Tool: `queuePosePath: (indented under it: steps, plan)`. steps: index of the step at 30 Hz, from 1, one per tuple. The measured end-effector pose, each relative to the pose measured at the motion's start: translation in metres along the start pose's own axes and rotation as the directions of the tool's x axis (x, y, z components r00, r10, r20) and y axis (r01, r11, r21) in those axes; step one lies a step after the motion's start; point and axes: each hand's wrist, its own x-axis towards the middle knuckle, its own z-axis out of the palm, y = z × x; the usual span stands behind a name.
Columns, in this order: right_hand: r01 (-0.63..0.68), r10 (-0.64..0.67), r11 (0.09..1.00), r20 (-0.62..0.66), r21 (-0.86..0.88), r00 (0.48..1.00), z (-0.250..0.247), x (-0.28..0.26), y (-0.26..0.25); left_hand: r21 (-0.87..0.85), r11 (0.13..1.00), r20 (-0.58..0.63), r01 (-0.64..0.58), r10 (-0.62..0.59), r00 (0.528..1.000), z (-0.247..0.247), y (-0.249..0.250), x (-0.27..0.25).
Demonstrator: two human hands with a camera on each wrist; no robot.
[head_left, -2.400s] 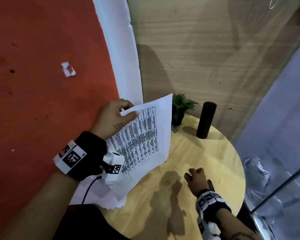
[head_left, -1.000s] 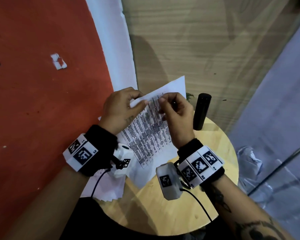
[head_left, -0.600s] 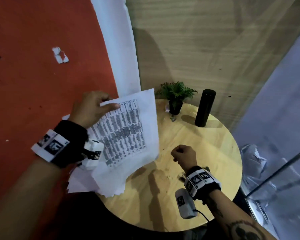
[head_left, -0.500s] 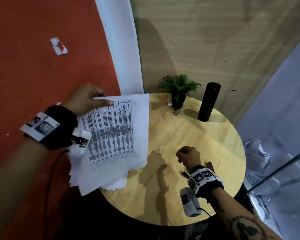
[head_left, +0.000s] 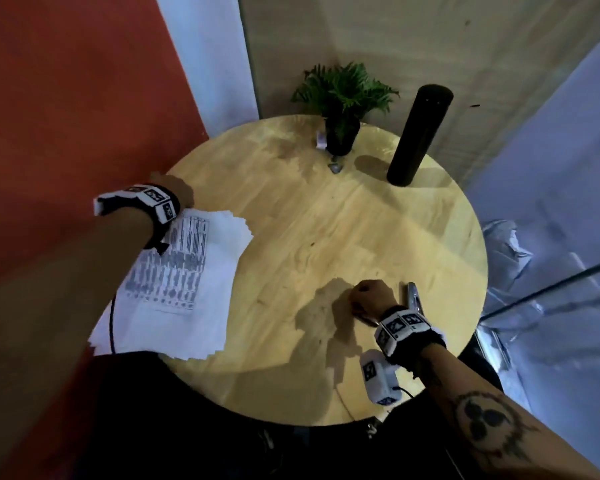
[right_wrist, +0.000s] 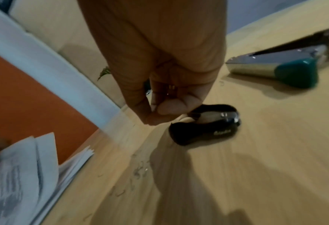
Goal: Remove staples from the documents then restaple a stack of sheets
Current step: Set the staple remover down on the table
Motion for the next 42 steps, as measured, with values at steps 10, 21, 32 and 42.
queuePosePath:
  steps: [10, 21, 32, 42]
  plan:
    - [0.081, -0.064, 0.965, -0.075, 0.249, 0.995, -0.006, 0.042, -0.052, -0.408, 0.904, -0.222, 0.129, -0.236, 0.946, 0.087, 0.049, -0.002]
    - [0.150, -0.122, 0.805, 0.087, -0.575, 0.989, -0.005, -0.002, 0.041, -0.526, 0.826, -0.010, 0.203, -0.245, 0.970, 0.186, 0.074, -0.035]
    - [0.011, -0.094, 0.907, -0.177, -0.421, 0.980, -0.053, 0.088, -0.032, -0.525, 0.829, -0.050, 0.193, -0.256, 0.965, 0.189, 0.078, -0.039]
    - [0.019, 0.051, 0.991, -0.508, 0.133, 0.860, -0.149, 0.077, 0.028, -0.565, 0.811, -0.186, 0.151, -0.303, 0.935, 0.161, 0.105, -0.057]
